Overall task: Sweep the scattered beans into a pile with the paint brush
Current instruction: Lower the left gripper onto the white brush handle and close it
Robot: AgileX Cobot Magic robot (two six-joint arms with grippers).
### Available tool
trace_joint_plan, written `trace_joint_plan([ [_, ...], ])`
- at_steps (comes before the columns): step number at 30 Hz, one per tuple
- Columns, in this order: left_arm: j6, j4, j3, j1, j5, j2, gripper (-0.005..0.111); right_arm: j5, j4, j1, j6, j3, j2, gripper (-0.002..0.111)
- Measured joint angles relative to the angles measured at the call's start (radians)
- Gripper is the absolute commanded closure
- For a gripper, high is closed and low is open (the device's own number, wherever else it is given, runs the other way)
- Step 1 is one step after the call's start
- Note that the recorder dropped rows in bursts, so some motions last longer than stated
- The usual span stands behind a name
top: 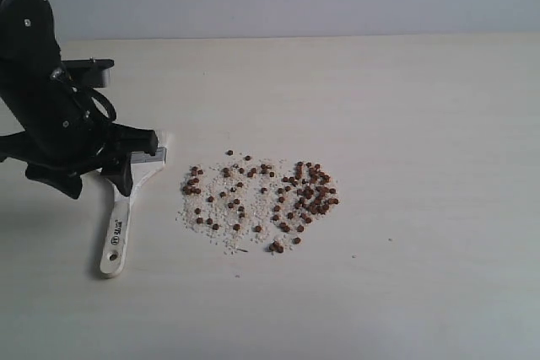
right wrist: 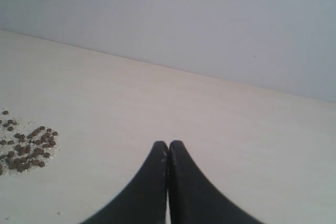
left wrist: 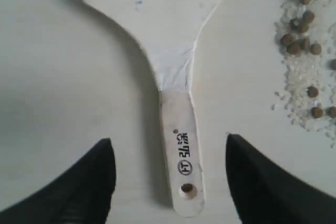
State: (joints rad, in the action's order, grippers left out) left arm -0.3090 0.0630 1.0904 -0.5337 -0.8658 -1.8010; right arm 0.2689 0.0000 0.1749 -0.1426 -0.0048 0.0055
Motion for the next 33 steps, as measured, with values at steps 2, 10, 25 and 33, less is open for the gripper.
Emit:
trace_joint_plan([
  [2, -0.002, 0.011, 0.0, 0.0, 0.0, -0.013, 0.047, 0.0, 0.0, 0.0, 0.0, 0.0, 0.0, 0.108],
  [10, -0.024, 0.028, -0.077, 0.0, 0.105, -0.021, 0.047, 0.0, 0.0, 0.0, 0.0, 0.0, 0.0, 0.108],
  [25, -0.031, 0.024, -0.11, -0.006, 0.189, -0.054, 0.059, -0.002, 0.0, 0.0, 0.0, 0.0, 0.0, 0.108],
  [33, -0.031, 0.019, -0.11, -0.008, 0.261, -0.098, 0.059, -0.002, 0.0, 0.0, 0.0, 0.0, 0.0, 0.108],
])
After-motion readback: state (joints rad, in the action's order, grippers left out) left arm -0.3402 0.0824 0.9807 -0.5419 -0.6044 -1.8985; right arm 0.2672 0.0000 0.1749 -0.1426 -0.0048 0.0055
